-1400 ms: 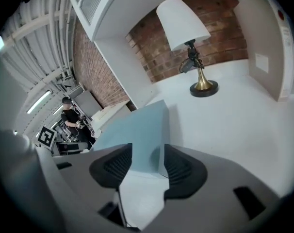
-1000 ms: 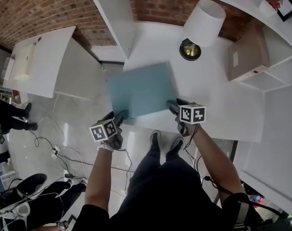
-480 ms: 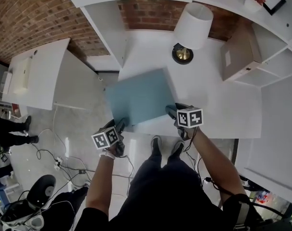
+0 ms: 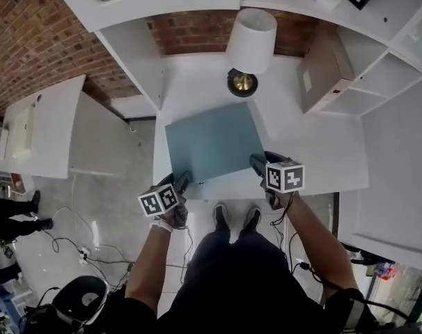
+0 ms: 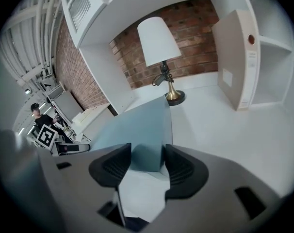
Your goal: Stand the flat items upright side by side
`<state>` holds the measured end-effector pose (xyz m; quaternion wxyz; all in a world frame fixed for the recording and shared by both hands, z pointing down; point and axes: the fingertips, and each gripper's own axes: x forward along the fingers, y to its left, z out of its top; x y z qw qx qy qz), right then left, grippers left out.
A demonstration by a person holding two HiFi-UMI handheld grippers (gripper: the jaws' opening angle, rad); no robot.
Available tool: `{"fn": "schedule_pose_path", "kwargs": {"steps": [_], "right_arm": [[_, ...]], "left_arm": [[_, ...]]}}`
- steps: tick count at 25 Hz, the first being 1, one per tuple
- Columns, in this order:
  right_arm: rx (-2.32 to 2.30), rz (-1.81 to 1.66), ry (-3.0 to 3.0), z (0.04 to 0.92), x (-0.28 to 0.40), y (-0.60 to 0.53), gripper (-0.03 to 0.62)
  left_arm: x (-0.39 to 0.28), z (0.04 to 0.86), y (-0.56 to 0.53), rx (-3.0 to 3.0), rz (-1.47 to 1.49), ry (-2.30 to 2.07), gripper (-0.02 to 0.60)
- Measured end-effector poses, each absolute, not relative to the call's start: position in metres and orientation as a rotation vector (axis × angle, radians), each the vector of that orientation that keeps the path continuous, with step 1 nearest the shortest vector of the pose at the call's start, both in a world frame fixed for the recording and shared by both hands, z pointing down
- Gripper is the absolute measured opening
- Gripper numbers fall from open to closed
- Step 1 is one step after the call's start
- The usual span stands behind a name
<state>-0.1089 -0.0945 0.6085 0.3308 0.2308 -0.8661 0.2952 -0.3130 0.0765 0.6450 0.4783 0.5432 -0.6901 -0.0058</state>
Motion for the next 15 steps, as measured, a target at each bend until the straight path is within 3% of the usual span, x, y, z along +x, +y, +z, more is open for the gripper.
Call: {"fn": "schedule_pose_path", "kwargs": {"steps": [15], "right_arm": [[1.041,0.594,-2.171,0.524,0.046,-0.142,0.215]], "left_arm": [[-0.175,0.631,-0.035,1.533,-0.098,-1.344,0.261]]}}
